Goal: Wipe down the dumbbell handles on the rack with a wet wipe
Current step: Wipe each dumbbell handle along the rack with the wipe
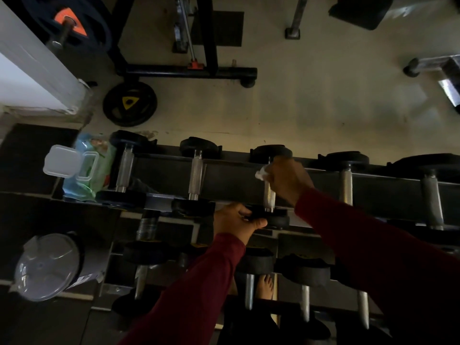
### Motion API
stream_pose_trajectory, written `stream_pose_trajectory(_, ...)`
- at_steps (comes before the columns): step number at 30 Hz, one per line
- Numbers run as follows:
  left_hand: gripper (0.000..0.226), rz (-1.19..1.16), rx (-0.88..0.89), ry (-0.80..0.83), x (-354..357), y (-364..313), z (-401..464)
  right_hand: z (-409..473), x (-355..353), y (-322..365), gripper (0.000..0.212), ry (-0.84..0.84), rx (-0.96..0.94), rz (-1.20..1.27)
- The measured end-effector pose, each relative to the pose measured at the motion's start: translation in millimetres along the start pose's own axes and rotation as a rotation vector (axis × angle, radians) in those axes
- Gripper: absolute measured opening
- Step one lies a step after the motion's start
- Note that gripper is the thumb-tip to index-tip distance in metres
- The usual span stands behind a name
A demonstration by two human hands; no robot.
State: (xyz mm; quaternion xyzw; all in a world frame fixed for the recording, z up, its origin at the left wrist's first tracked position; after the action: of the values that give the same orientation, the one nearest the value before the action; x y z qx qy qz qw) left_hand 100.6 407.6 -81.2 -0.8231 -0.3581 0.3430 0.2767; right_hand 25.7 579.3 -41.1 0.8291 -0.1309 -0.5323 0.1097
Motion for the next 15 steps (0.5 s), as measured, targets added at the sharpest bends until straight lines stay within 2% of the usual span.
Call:
stream_pose_trajectory(3, 0.034, -0.006, 0.003, 0.0, 1, 0, 0, 8, 0, 8, 0.022, -0.028, -0.1, -0.178)
stream_pose_trajectory(6, 0.035, 0.006, 0.007, -0.001, 0, -2, -1, 0, 31, 15, 0.031, 0.089, -0.243, -0.396)
stream_pose_trajectory(10, 0.037, -0.001, -0.009, 0.001, 1, 0, 1, -25, 55, 38, 0.034, 0.271, -0.427, -0.522)
stream_pose_trajectory(12, 0.037, 0.027, 0.002, -0.003, 1, -2, 2, -18, 45, 36, 0.036, 0.231, -0.402, -0.552)
stream_pose_trajectory(15, 0.035, 0.074, 0.007, 0.012, 2, -6, 5, -2, 19, 21, 0.039, 0.101, -0.25, -0.545)
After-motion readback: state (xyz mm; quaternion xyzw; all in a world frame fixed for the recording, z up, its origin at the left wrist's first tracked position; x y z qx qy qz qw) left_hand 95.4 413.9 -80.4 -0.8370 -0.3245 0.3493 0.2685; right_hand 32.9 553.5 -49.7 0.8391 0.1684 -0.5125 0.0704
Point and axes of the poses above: each hand's wrist, its own z-axis towards the middle knuckle, its own x-axis out of the palm, y = z × x, the point moved 9 cm from there along z, towards the middle knuckle, and after that the axes turned 11 degrees about y, right-handed, at the moved point
